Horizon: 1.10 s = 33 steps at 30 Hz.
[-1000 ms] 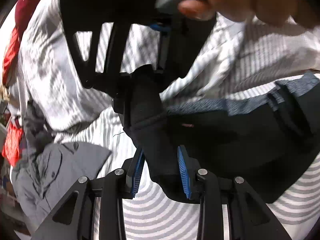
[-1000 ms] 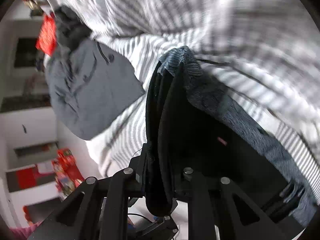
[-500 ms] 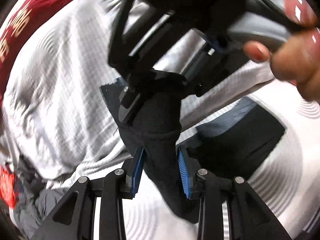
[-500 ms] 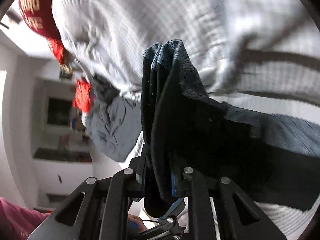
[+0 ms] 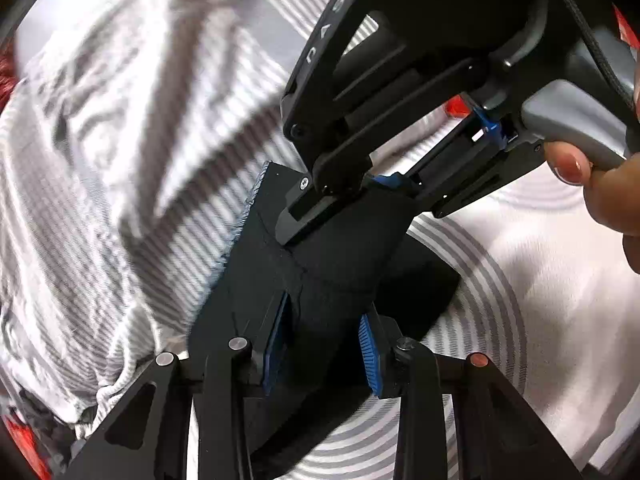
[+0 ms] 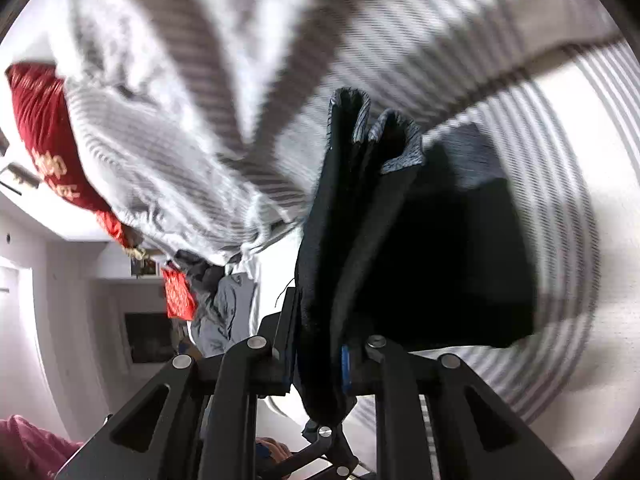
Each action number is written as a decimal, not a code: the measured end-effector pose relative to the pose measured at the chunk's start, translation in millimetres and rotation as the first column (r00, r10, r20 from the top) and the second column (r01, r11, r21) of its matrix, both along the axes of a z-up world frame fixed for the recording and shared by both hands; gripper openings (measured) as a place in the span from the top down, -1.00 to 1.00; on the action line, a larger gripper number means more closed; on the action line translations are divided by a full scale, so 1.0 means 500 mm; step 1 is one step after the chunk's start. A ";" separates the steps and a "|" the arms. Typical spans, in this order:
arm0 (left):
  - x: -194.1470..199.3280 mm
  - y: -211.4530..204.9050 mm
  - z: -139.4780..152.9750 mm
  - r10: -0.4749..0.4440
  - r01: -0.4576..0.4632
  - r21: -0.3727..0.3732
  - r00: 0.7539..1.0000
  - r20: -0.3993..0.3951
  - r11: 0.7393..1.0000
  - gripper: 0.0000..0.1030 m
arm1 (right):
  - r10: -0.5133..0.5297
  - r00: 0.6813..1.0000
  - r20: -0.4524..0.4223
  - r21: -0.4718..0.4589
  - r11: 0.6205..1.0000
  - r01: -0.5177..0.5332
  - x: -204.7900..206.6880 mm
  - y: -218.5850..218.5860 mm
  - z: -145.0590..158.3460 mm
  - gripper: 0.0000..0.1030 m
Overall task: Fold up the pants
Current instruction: 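Lay the folded pants onto the bed and open both grippers, then press the folded pants flat with both open grippers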
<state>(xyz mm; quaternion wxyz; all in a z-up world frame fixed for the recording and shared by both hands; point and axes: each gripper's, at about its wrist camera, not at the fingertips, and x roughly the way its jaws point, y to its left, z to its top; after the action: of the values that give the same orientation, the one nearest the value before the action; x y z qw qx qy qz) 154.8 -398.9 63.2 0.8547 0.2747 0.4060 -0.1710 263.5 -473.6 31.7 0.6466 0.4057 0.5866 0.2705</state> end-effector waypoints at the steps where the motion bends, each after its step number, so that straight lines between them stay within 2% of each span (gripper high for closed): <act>1: 0.002 -0.007 -0.013 -0.002 0.002 0.006 1.000 -0.014 1.000 0.32 | -0.014 1.000 -0.013 0.004 1.000 0.014 -0.002 -0.009 -0.018 0.65; 6: 0.001 -0.040 -0.077 -0.021 0.025 0.067 0.998 -0.064 0.997 0.32 | -0.068 0.995 -0.078 0.036 0.997 0.071 -0.022 -0.040 -0.097 0.68; 11: -0.015 -0.064 -0.125 -0.055 0.066 0.155 0.996 -0.075 0.986 0.31 | -0.083 0.988 -0.130 0.003 0.996 0.084 -0.041 -0.083 -0.144 0.68; 13: -0.018 -0.060 -0.115 -0.048 0.059 0.159 0.996 -0.070 0.985 0.25 | -0.083 0.988 -0.127 -0.014 0.997 0.082 -0.045 -0.088 -0.139 0.54; 14: -0.018 -0.052 -0.106 -0.039 0.051 0.146 0.995 -0.088 0.988 0.06 | -0.083 0.989 -0.122 -0.044 0.996 0.079 -0.048 -0.097 -0.125 0.43; 15: -0.020 -0.044 -0.095 -0.032 0.045 0.124 0.994 -0.102 0.991 -0.02 | -0.082 0.989 -0.119 -0.094 0.993 0.071 -0.049 -0.102 -0.111 0.18; 17: -0.026 -0.017 -0.066 -0.008 0.018 0.094 0.994 -0.106 0.995 -0.14 | -0.086 0.989 -0.117 -0.169 0.983 0.066 -0.052 -0.111 -0.091 -0.09; 18: -0.029 -0.005 -0.054 -0.002 0.011 0.083 0.994 -0.108 0.997 -0.20 | -0.092 0.989 -0.114 -0.204 0.977 0.068 -0.053 -0.115 -0.080 -0.10; 20: -0.030 0.034 -0.023 0.027 -0.022 0.050 0.995 -0.101 0.999 -0.43 | -0.102 0.989 -0.107 -0.236 0.969 0.074 -0.057 -0.131 -0.062 -0.09; 23: -0.013 0.094 0.012 0.105 -0.105 0.007 0.989 -0.102 0.994 -0.43 | -0.117 0.990 -0.075 -0.281 0.955 0.091 -0.060 -0.129 -0.028 -0.07; 24: -0.004 0.111 0.017 0.138 -0.139 -0.001 0.984 -0.109 0.990 -0.43 | -0.112 0.992 -0.062 -0.299 0.950 0.089 -0.059 -0.121 -0.018 0.08; 26: 0.033 0.160 0.016 0.232 -0.240 -0.036 0.959 -0.162 0.970 -0.43 | -0.077 0.997 -0.027 -0.321 0.945 0.064 -0.051 -0.094 0.002 0.36; 27: 0.051 0.181 0.011 0.273 -0.289 -0.056 0.942 -0.198 0.956 -0.43 | -0.058 0.998 -0.017 -0.328 0.943 0.049 -0.045 -0.078 0.008 0.39; 29: 0.094 0.235 -0.013 0.354 -0.399 -0.103 0.886 -0.299 0.911 -0.43 | -0.003 1.000 0.006 -0.350 0.937 0.005 -0.032 -0.039 0.019 0.39; 31: 0.120 0.269 -0.029 0.404 -0.477 -0.138 0.840 -0.362 0.868 -0.43 | 0.054 0.998 0.028 -0.398 0.917 -0.038 -0.019 -0.001 0.026 0.39; 33: 0.133 0.285 -0.044 0.428 -0.514 -0.150 0.816 -0.389 0.844 -0.43 | 0.101 0.994 0.034 -0.452 0.889 -0.075 -0.006 0.035 0.023 0.39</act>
<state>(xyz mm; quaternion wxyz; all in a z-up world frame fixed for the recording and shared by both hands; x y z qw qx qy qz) 221.1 -256.6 41.0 0.8141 0.0220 0.5784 -0.0466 260.3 -456.3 43.3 0.7264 0.2103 0.6324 0.1679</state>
